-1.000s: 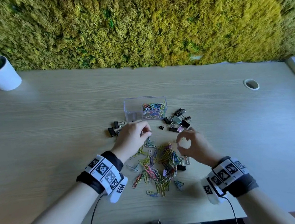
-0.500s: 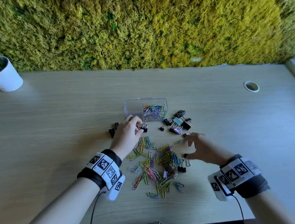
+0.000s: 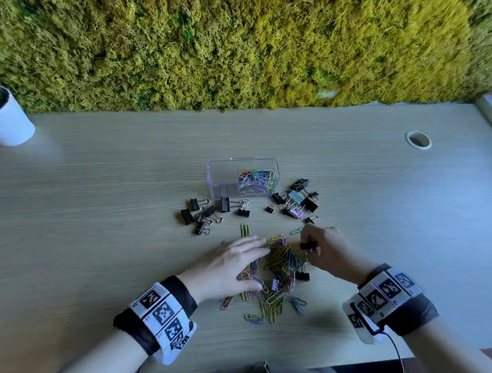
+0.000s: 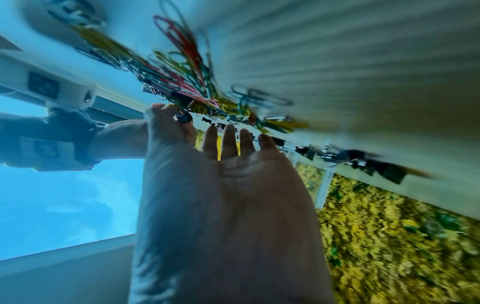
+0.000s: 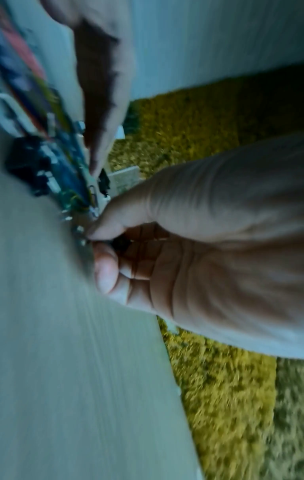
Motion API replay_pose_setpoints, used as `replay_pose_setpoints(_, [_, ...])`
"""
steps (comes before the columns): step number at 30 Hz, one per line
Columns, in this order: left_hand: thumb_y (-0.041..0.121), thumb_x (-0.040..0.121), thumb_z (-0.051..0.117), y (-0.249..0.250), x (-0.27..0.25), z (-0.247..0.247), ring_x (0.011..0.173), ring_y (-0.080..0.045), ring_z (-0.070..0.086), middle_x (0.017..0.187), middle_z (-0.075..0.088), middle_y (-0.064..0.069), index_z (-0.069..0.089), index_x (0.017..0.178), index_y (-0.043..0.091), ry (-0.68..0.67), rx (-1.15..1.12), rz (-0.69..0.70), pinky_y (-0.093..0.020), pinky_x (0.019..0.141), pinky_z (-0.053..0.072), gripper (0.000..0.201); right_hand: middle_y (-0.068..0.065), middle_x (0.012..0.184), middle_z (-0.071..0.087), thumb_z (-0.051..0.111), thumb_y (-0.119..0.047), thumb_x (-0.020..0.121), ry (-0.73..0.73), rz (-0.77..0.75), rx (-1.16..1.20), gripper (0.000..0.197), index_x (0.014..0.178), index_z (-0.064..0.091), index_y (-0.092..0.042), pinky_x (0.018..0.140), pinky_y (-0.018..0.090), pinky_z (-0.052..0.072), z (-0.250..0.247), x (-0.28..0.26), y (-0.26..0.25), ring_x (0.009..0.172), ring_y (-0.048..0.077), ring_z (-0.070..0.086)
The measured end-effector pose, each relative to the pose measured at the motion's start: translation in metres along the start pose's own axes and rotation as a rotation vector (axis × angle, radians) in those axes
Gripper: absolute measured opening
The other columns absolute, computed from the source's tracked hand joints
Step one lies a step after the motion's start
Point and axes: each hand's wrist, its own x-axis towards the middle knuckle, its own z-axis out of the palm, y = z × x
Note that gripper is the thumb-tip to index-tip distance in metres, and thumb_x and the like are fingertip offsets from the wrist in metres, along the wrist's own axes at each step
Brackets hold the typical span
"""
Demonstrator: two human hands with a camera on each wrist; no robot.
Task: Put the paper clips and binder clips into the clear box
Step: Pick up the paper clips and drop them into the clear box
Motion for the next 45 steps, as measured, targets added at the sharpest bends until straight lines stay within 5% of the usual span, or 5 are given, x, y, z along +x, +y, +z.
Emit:
replay_pose_setpoints(9, [0.094, 0.044, 0.038, -0.027, -0.03, -0.007, 0.138, -0.019, -0.032, 0.147, -0.038, -0.007, -0.034, 0.139, 0.025, -0.174, 0.381, -0.14, -0.035, 0.115, -0.016, 0.138, -0.006, 0.084, 0.063, 0.079, -0.011, 0.068, 0.278, 0.082, 0.269, 0.029, 0.09, 0.06, -0.017, 0.053, 0.017, 0.045, -0.031, 0.022, 0.002, 0.06, 0.01, 0.06])
replay_pose_setpoints(15, [0.097, 0.048, 0.034, -0.021, -0.026, 0.001, 0.134, -0.022, -0.037, 0.144, -0.043, -0.009, -0.037, 0.137, 0.018, -0.216, 0.432, -0.144, -0.043, 0.116, -0.012, 0.139, -0.005, 0.081, 0.059, 0.081, -0.018, 0.066, -0.218, 0.041, 0.036, 0.028, 0.086, 0.061, -0.015, 0.053, 0.007, 0.037, -0.017, -0.005, -0.006, 0.06, -0.001, 0.049])
replay_pose_setpoints(18, [0.095, 0.053, 0.029, -0.01, -0.011, 0.002, 0.134, -0.023, -0.038, 0.143, -0.044, -0.011, -0.038, 0.136, 0.014, -0.23, 0.438, -0.131, -0.045, 0.116, -0.01, 0.134, -0.003, 0.076, 0.063, 0.081, -0.025, 0.066, -0.289, 0.05, -0.034, 0.027, 0.08, 0.059, -0.017, 0.061, 0.027, 0.051, 0.003, -0.013, -0.008, 0.067, 0.013, 0.059])
replay_pose_setpoints(37, [0.077, 0.07, 0.047, 0.0, -0.003, -0.012, 0.141, -0.008, -0.014, 0.155, -0.011, 0.005, -0.001, 0.15, 0.024, -0.133, 0.247, -0.015, -0.03, 0.116, -0.009, 0.108, -0.002, 0.052, 0.058, 0.069, -0.002, 0.073, 0.013, 0.052, 0.331, 0.015, 0.067, 0.067, -0.016, 0.048, 0.026, 0.041, -0.042, 0.015, -0.015, 0.046, 0.007, 0.05])
replay_pose_setpoints(45, [0.07, 0.059, 0.065, -0.016, -0.016, -0.038, 0.124, -0.013, 0.036, 0.137, 0.036, 0.006, 0.034, 0.133, 0.028, -0.059, 0.113, -0.338, -0.04, 0.107, 0.034, 0.091, -0.006, 0.043, 0.057, 0.064, -0.005, 0.08, 0.276, 0.165, 0.434, 0.015, 0.066, 0.068, -0.007, 0.043, 0.019, 0.038, -0.036, 0.032, -0.005, 0.035, 0.003, 0.045])
